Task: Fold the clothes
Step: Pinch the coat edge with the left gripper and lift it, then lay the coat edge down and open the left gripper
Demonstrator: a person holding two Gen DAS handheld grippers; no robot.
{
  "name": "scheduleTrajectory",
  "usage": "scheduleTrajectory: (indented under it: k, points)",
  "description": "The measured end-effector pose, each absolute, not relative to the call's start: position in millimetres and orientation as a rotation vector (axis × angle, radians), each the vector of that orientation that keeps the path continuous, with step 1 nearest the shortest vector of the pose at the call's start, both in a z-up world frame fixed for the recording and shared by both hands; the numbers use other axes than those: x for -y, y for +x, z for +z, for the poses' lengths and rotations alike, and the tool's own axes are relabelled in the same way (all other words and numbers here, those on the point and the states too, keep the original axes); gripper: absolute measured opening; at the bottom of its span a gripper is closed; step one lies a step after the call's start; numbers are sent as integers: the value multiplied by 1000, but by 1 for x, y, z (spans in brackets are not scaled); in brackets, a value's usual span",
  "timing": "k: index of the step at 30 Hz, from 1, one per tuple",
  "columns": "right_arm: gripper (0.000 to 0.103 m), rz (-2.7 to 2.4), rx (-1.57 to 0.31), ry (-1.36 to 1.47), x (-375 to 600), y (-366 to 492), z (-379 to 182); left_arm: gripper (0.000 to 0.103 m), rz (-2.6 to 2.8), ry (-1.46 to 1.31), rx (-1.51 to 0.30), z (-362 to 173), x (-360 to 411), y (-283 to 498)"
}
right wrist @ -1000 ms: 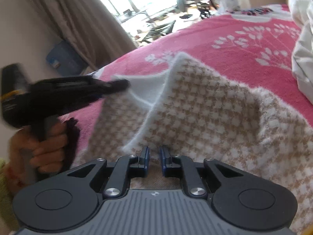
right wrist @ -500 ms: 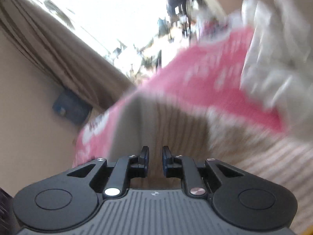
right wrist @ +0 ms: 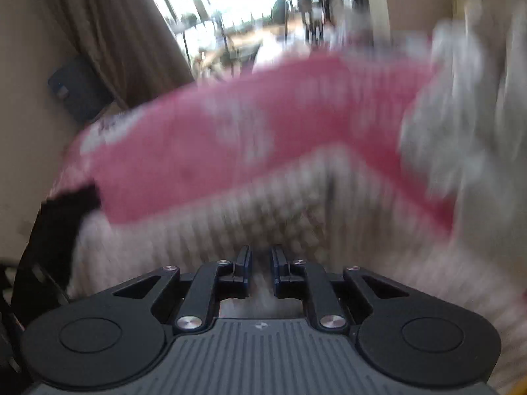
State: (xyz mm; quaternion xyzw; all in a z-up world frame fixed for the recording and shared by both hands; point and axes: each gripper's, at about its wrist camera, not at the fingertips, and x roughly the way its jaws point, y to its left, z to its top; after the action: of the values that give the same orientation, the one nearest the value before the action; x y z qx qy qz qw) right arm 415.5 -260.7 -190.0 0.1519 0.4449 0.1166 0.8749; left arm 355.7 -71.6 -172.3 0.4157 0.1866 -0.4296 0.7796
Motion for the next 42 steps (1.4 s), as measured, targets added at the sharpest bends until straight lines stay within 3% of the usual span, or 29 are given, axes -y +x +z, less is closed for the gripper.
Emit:
scheduleTrajectory:
  k: [5,8,13,19,21,28,34,38,42]
  points:
    - [13,279,-873,489,276,405,-197,14,-917,901,-473,-163,60,361]
    - [13,282,-865,452,272,406,-196,15,-937,783,-593,-139,47,371]
    - [12,286,-852,425,273,404,-198,16,-873,502,-621,-105,18,389]
    - [12,265,-833,314,258,398,-194,18,-804,168,-718,-135,50,430]
    - [12,262,-817,233,250,396,-194,18,-748,136,-796,-157,59,443]
    - [13,274,-788,-16,224,398,-189,18,-655,109,-755,-185,47,445]
    - [13,251,-701,40,240,416,-153,21,-633,144,-706,-188,45,437]
    - [7,202,-781,-27,245,451,-200,22,-617,142,-689,-189,43,437]
    - [10,199,-777,54,253,440,-180,22,-613,132,-701,-187,42,438]
